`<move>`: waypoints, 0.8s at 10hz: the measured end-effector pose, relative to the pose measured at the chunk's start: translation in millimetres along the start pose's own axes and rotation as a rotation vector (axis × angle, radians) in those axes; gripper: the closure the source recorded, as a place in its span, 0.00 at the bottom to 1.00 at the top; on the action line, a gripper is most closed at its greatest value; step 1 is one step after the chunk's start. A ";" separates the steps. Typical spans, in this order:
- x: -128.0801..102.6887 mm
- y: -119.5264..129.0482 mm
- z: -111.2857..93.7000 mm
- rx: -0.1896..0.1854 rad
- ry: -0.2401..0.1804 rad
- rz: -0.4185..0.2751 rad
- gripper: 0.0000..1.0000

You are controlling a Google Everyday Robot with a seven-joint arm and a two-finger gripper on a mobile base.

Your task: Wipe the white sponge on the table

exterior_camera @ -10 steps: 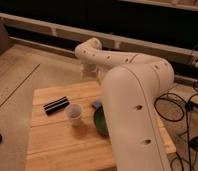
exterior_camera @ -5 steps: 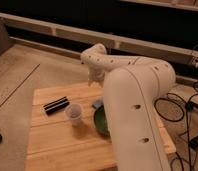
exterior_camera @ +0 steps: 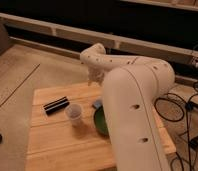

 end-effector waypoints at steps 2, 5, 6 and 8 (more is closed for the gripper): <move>-1.2 -3.9 4.4 0.030 0.000 0.001 0.35; -5.2 -5.7 21.5 0.076 0.004 -0.012 0.35; -4.1 -3.3 32.5 0.080 0.023 -0.012 0.35; 1.5 1.8 50.0 0.072 0.064 -0.001 0.35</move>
